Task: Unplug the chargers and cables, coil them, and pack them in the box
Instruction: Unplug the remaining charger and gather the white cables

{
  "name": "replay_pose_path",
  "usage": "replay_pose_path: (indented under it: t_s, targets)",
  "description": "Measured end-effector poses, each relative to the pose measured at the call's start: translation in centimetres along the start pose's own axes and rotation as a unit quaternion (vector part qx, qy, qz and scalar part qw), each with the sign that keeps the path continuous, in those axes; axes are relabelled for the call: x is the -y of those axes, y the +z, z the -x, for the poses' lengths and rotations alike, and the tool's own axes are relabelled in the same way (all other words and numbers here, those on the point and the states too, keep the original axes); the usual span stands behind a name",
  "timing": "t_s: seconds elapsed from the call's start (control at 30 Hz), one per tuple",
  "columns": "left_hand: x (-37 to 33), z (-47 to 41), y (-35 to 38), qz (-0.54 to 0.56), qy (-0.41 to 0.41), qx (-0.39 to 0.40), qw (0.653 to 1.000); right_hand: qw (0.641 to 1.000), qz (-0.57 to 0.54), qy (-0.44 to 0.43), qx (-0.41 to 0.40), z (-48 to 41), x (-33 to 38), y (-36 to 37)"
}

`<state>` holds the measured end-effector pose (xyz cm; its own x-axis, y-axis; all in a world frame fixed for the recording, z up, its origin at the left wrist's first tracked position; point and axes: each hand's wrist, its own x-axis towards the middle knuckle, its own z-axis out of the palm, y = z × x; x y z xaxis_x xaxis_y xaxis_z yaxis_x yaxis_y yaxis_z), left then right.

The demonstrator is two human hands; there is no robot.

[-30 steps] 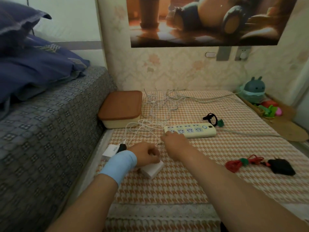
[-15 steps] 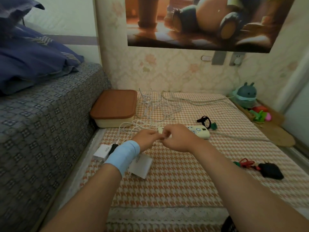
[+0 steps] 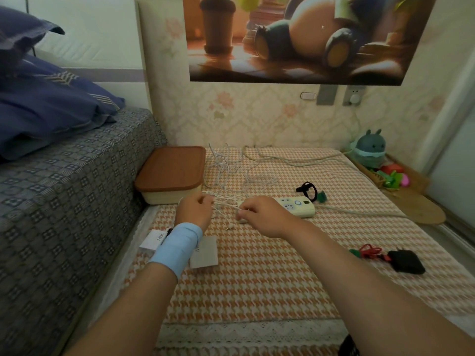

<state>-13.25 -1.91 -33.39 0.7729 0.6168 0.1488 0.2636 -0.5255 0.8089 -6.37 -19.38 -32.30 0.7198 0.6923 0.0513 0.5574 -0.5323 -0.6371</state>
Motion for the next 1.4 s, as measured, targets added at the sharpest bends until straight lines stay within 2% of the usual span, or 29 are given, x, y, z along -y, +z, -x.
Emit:
replay_pose_path:
  t_s: [0.07,0.1,0.17,0.2,0.27,0.33,0.4,0.5,0.63,0.8,0.9,1.0,1.07,1.13,1.17,1.23,1.33,1.4]
  targets:
    - [-0.8,0.7,-0.3,-0.022,0.127,-0.037,0.991,1.000,-0.009,-0.020,-0.004,0.0,0.9,-0.1]
    - [-1.2,0.9,-0.4,-0.009,0.182,-0.013,0.983,1.000,-0.017,-0.024,-0.005,0.0,1.2,-0.1]
    - [-2.4,1.8,-0.5,0.025,0.224,0.083,0.971,0.999,-0.044,-0.021,-0.017,0.1,1.8,-0.3]
    - [-2.7,2.1,-0.4,0.018,0.220,0.125,0.967,0.998,-0.057,-0.018,-0.029,0.2,1.9,-0.5]
    - [-2.9,2.3,-0.5,-0.063,0.199,0.170,0.963,0.996,-0.071,-0.014,-0.055,0.5,1.9,-1.0]
    - [-3.2,2.2,-1.0,-0.122,0.190,0.165,0.960,0.995,-0.064,-0.017,-0.070,0.9,1.7,-1.5]
    - [-3.9,1.9,-1.3,-0.113,0.207,0.148,0.960,0.997,-0.034,-0.023,-0.059,1.2,1.8,-1.9]
    - [-4.8,1.7,-2.1,0.031,0.202,0.104,0.973,0.998,0.001,-0.025,-0.052,1.0,1.8,-2.2]
    - [-4.5,1.0,-4.2,0.230,0.120,0.035,0.965,0.997,-0.031,-0.019,-0.064,0.8,0.2,-2.8]
    - [-3.4,-0.3,-4.6,0.343,0.019,-0.016,0.939,0.999,-0.008,0.019,-0.036,1.0,0.0,-3.2]
    - [-3.2,-0.7,-4.0,0.270,-0.012,-0.062,0.961,0.999,-0.039,0.016,-0.021,1.3,0.9,-3.4]
    - [-3.3,-0.8,-3.9,0.156,0.023,-0.106,0.982,0.996,-0.085,-0.004,-0.025,2.1,1.8,-3.9]
    - [-3.3,-0.7,-4.0,0.019,0.100,-0.167,0.981,0.993,-0.113,-0.009,-0.035,2.5,2.7,-4.2]
    - [-4.0,-0.3,-4.0,-0.058,0.224,-0.194,0.953,0.991,-0.129,-0.003,-0.034,2.8,3.2,-4.5]
    - [-4.6,0.1,-3.9,-0.049,0.281,-0.175,0.943,0.990,-0.134,0.001,-0.035,2.9,3.4,-4.6]
    - [-6.3,1.9,-3.6,-0.015,0.335,-0.059,0.940,0.986,-0.164,0.020,-0.036,3.0,3.7,-4.7]
    - [-7.2,3.5,-2.4,-0.037,0.284,0.133,0.949,0.976,-0.211,0.046,-0.039,2.9,3.4,-4.9]
    - [-7.1,3.3,-2.1,-0.097,0.247,0.173,0.948,0.969,-0.239,0.048,-0.034,3.0,3.3,-5.2]
